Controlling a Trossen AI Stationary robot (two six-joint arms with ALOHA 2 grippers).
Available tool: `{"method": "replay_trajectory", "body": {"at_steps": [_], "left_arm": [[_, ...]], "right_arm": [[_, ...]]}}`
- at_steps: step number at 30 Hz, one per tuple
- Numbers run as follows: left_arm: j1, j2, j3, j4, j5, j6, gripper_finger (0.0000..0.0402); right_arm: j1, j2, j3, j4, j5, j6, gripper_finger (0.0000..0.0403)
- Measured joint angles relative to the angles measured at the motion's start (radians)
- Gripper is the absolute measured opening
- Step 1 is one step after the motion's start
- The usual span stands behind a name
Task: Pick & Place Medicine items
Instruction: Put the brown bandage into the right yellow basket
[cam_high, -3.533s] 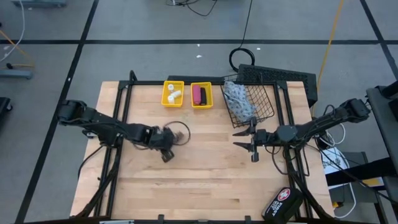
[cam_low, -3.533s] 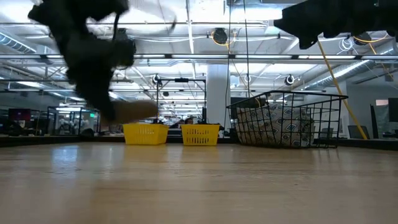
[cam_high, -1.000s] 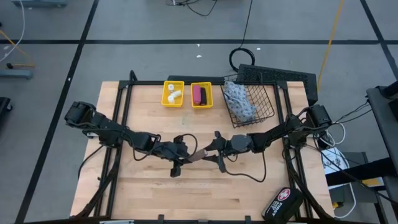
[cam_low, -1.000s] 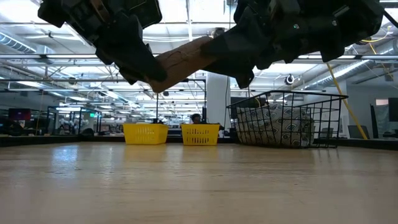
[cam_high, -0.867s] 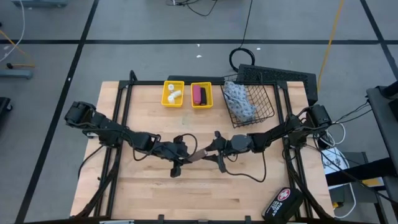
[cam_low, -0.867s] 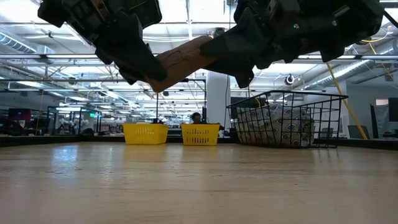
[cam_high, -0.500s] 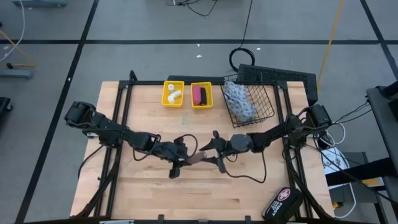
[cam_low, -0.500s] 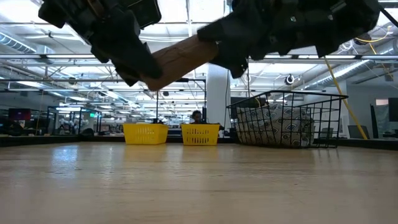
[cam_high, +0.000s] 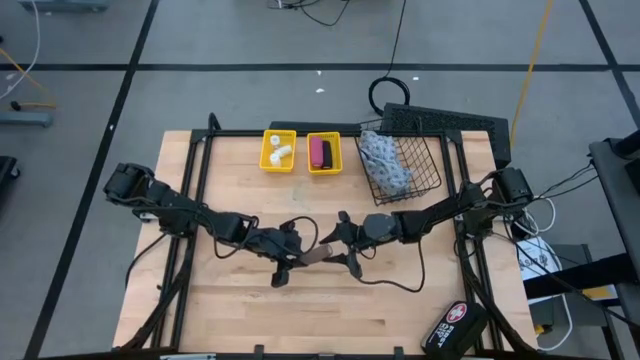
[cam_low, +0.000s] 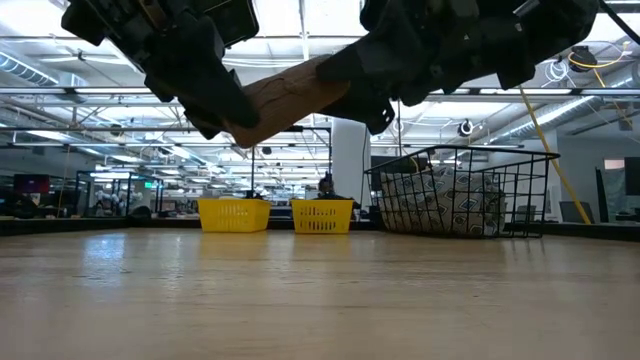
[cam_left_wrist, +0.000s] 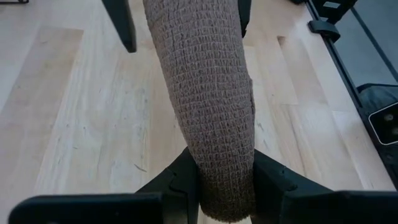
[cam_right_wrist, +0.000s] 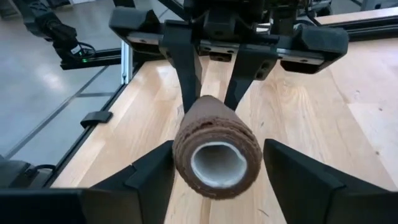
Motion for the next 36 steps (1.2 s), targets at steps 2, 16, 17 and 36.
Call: {"method": "replay_trajectory", "body": {"at_steps": [2,16,17,36], "left_arm": [[0.000,0.000,0.000,0.000,-0.001,0.000,0.0099],[0.001,0.000,0.000,0.005,-0.002,-0.016,0.0099],[0.002,-0.003,0.000,0.005,-0.002,-0.017,0.0100],[0.030,-0.106,0.001,0.120,0.014,-0.090,0.0220]], "right_arm": [[0.000,0.000,0.000,0.004,0.000,0.000,0.0222],[0.000,0.000,0.000,0.015,-0.003,-0.075,0.0091],[0.000,0.000,0.000,0.015,-0.003,-0.089,0.0072],[0.008,-0.040,-0.002,-0.017,-0.022,-0.156,0.0035]]}}
